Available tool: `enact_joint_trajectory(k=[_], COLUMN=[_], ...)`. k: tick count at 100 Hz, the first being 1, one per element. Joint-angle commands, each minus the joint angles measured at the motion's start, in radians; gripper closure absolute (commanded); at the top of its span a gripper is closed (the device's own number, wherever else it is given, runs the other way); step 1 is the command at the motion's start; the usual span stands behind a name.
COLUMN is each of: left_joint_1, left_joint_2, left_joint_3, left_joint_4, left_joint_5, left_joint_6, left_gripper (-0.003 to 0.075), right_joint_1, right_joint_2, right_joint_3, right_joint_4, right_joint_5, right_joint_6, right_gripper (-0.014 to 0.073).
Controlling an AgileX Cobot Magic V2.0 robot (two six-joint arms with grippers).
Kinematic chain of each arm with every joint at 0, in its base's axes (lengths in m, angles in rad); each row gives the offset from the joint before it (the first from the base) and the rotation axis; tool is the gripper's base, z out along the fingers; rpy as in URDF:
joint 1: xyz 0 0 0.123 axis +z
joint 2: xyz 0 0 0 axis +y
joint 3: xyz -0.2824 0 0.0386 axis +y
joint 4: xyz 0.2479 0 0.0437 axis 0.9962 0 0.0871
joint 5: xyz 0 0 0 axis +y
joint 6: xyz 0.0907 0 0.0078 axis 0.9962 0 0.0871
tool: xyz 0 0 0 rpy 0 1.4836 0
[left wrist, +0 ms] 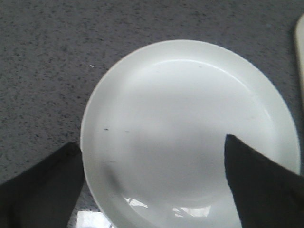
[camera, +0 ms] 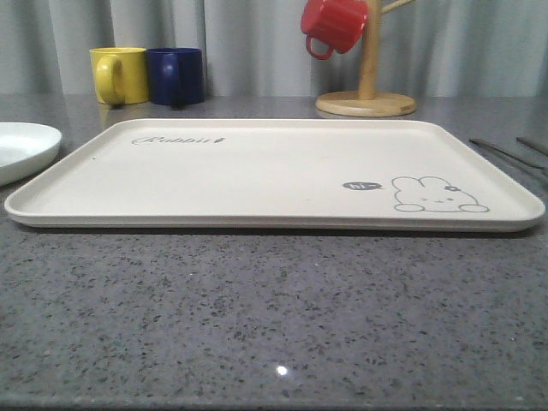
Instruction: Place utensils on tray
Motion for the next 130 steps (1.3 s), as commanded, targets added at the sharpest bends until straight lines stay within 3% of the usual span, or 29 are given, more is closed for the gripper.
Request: enact_joint_trajectory(k=[1,34,82,89,96,113,130], left_joint_1=[0.036,0.143,0.149,0.149,0.149,0.149,0.149], left_joint_2=[0.009,0.136,0.234,0.241,0.24,0.24,0.238], left_joint_3=[-0.053,-0.065,-0.065,-0.065,-0.065,-0.065,-0.065], left_joint_4=[0.003,0.004,-0.021,-0.025,-0.025,-0.025,-0.033], left_joint_5=[-0.05,-0.048,-0.036,-0.032,-0.03,-0.028,-0.024], left_joint_6=[-0.002,0.02,0.024,0.024,0.024,0.024,0.04], left_gripper=[0.0151,0.0151,0.0158,0.0215,0.0332,0.0738,0.0737], right_joint_1=[-0.005,-0.005,-0.005,-0.005,-0.005,-0.005,-0.005], right_joint_2=[-0.018,-0.018,-0.018,-0.018,-0.018,-0.018,-0.018], right_joint_3=[-0.017,-0.017,-0.017,-0.017,-0.017,-0.017,-0.017], right_joint_4=[0.0,0.0,0.0,0.0,0.0,0.0,0.0], right_joint_5=[-0.084,-0.084,-0.084,-0.084,-0.084,-0.084,-0.084], right_joint_6=[-0.008,-0.008,-0.008,-0.008,-0.008,-0.008,-0.008], right_gripper=[0.0662,0.0662,0.0662,0.0662,0.0662,0.0662,0.0662])
